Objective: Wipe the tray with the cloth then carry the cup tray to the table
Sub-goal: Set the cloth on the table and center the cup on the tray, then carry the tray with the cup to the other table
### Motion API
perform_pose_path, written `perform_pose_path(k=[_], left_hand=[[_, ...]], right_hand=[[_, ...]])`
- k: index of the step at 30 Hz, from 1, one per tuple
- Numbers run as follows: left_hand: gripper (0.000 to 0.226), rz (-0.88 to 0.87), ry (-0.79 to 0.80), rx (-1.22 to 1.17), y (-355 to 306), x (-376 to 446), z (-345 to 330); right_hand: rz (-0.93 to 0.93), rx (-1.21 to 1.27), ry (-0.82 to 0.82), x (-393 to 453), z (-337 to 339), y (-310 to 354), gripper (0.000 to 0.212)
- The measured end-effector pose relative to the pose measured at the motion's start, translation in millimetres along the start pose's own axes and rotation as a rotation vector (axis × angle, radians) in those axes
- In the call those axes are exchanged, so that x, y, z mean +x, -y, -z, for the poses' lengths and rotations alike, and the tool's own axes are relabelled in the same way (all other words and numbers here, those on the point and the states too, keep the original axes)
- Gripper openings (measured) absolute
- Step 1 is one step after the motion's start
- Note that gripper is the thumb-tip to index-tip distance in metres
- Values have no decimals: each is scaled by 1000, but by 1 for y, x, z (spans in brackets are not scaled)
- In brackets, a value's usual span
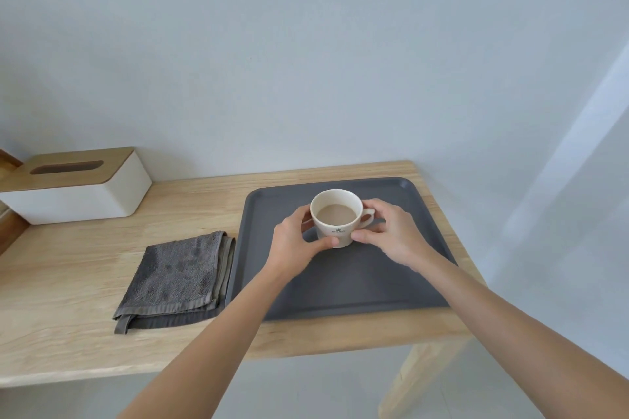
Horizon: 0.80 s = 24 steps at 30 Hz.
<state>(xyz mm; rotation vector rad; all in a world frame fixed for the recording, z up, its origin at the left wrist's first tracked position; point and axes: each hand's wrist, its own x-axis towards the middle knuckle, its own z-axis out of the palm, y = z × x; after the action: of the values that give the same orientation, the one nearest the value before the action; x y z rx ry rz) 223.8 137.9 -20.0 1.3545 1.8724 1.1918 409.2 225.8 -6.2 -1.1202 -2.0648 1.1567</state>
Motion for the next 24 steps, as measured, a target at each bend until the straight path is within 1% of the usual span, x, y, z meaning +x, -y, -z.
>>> perform_pose_path(k=[2,4,6,7,9,11,13,16,19,24], left_hand=[[84,-4,70,52,1,-3,5],[92,-5,83,177,7,-7,16],[87,-18,-23,351,18,-10,31],[83,-16,-82,455,26,-12,40],[76,84,-135,641,38,-18,54],[71,205,-124,739,48,-24,62],[66,225,-129,798,53,-28,62],[60,193,-183,844,52,-30,58],[59,170,-207,802,54,-29,59],[65,189,-185,734,58,-26,65]], right_hand=[[-11,-28,23,-4,2,0,63],[-3,-166,-37,-10,7,-6,68],[2,-368,-162,-17,18,-18,62],[-29,-462,-212,-21,24,-25,58],[-133,-603,-239,-28,35,-38,54],[-204,-658,-204,-35,41,-47,53],[-207,-669,-190,-39,40,-53,50],[-209,-636,-225,-41,37,-54,50],[-213,-701,-241,-40,37,-54,52],[-221,-873,-179,-38,39,-53,52]])
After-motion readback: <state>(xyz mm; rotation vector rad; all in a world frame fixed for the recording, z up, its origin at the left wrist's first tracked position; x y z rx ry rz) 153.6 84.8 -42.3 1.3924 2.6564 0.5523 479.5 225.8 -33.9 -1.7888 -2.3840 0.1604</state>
